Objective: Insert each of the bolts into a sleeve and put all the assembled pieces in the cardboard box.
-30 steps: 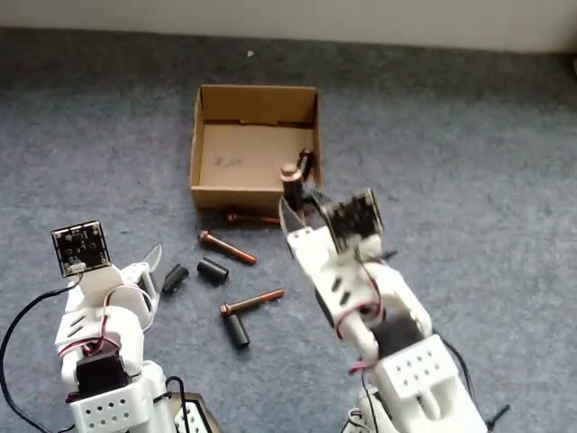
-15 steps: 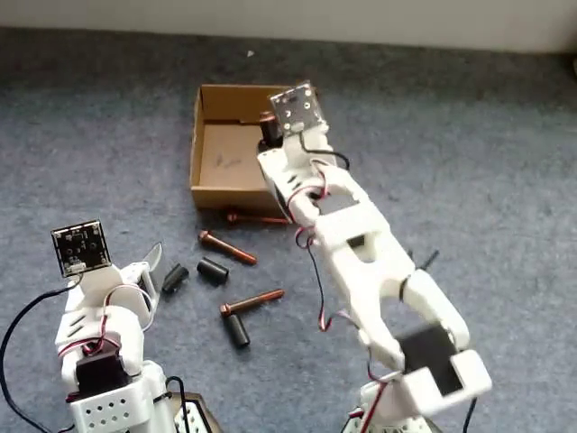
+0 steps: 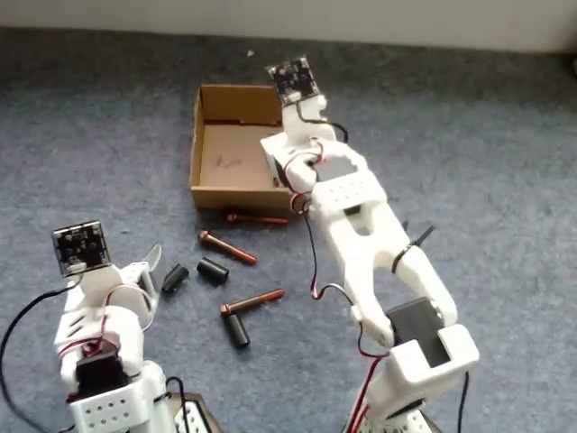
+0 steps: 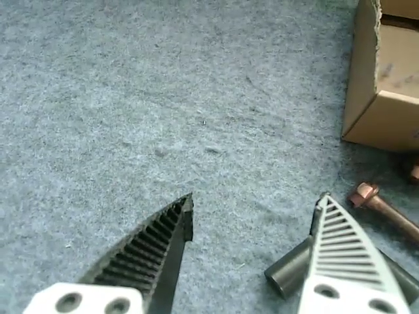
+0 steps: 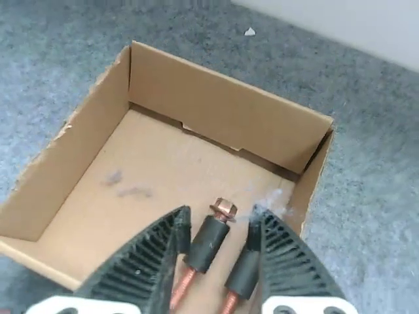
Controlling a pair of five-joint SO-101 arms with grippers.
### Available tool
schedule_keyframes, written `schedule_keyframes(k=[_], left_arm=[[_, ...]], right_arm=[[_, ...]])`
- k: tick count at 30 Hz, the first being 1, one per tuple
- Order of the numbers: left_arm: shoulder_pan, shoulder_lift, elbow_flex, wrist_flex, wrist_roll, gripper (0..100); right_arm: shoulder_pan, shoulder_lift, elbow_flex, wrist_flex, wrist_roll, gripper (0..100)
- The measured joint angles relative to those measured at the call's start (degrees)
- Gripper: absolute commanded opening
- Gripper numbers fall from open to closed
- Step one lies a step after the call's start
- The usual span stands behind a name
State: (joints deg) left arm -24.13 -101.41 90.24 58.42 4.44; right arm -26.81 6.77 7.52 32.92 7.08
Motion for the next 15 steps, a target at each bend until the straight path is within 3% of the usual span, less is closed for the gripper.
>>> schedule_keyframes(k=[9, 15], left_arm=[[-9.6, 0.0, -0.1, -0.4, 4.8, 30], [-10.9, 0.0, -0.1, -0.4, 5.3, 30]], right_arm=[[-4.3, 0.0, -12.4, 32.2, 0.0, 13.4], [-12.0, 0.0, -11.8, 40.2, 0.0, 13.4]])
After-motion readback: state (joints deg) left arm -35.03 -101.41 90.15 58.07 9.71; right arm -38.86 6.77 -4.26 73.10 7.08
